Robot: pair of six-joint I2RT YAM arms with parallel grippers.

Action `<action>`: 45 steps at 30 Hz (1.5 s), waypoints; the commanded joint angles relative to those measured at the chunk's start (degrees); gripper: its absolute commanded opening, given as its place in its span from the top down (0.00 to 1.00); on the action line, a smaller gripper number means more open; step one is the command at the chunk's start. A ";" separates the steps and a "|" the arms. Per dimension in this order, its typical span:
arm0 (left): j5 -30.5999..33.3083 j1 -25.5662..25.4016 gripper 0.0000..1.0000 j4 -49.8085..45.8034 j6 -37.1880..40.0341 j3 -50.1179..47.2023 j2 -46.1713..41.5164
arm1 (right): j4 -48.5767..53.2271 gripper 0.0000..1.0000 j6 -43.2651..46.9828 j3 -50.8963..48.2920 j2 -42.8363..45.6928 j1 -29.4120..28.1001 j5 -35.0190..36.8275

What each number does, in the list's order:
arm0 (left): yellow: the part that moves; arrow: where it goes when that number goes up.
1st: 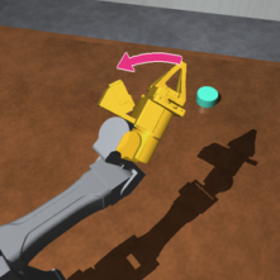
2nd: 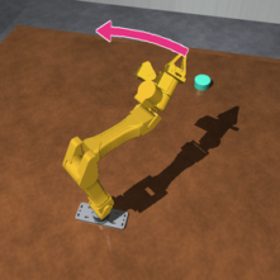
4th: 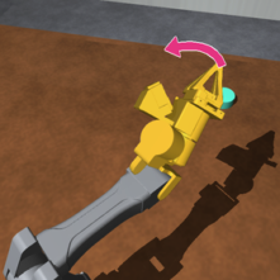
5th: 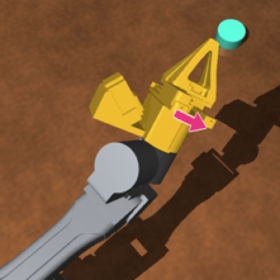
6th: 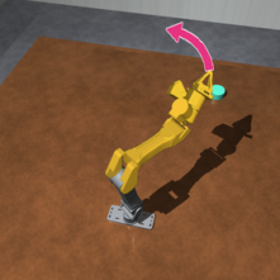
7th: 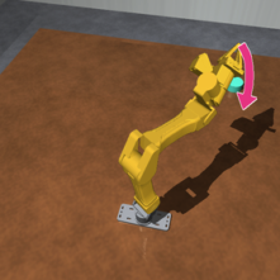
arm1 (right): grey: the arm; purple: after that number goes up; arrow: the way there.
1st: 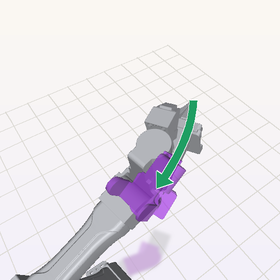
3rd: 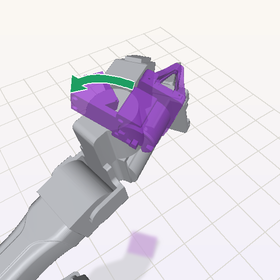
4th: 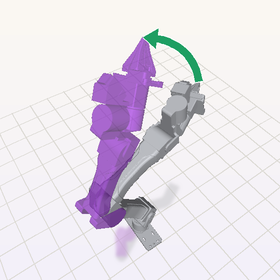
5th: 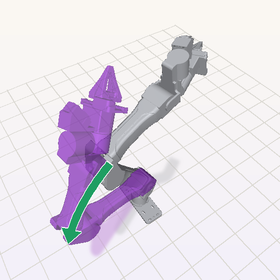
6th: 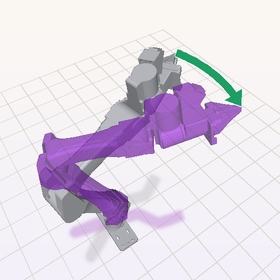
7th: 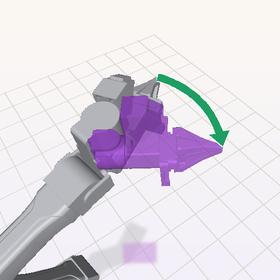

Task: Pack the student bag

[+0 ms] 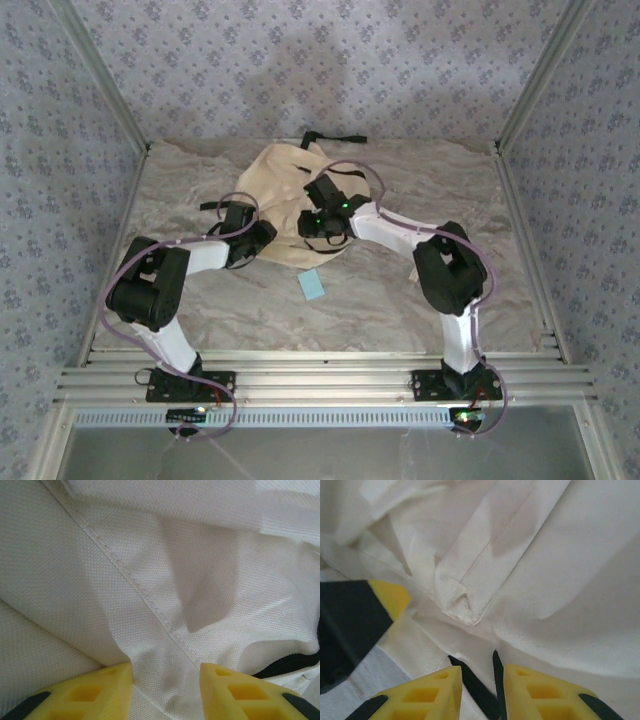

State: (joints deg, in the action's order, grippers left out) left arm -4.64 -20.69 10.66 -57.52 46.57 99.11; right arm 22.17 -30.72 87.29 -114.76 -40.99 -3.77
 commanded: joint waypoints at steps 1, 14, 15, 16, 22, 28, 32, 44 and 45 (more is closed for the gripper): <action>-0.94 -0.49 0.58 -3.11 0.89 0.72 0.21 | 7.09 0.69 3.69 3.98 -3.84 -0.74 1.31; -1.11 -0.30 0.58 -2.85 0.85 0.80 1.00 | 19.22 0.69 9.24 14.47 -12.18 -3.54 8.15; -1.24 -0.23 0.57 -2.87 0.89 0.81 1.00 | 20.08 0.69 9.74 14.94 -12.48 -3.86 8.62; -1.25 -0.14 0.57 -2.92 0.90 0.78 1.00 | 20.82 0.69 10.00 15.06 -12.80 -4.21 9.42; -1.16 0.12 0.57 -2.96 0.91 0.83 1.07 | 22.64 0.77 10.43 15.49 -14.31 -4.66 10.87; 0.16 1.03 0.57 -3.35 1.64 0.83 1.80 | 20.05 1.00 8.11 13.24 -11.64 -3.11 7.35; 0.60 3.34 0.57 -3.98 2.53 1.87 3.69 | 14.02 1.00 4.57 6.92 -5.24 -0.89 3.02; 1.57 6.97 0.58 -6.70 4.82 4.27 5.92 | -5.75 1.00 -7.37 -17.50 9.48 10.20 -9.89; 1.65 7.11 0.57 -6.75 4.97 4.42 6.07 | -5.19 1.00 -6.86 -17.79 9.99 10.23 -9.16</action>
State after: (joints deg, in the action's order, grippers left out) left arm -8.60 -16.21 9.19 -54.63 50.98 102.76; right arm 16.34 -35.66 71.20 -107.81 -31.70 -13.82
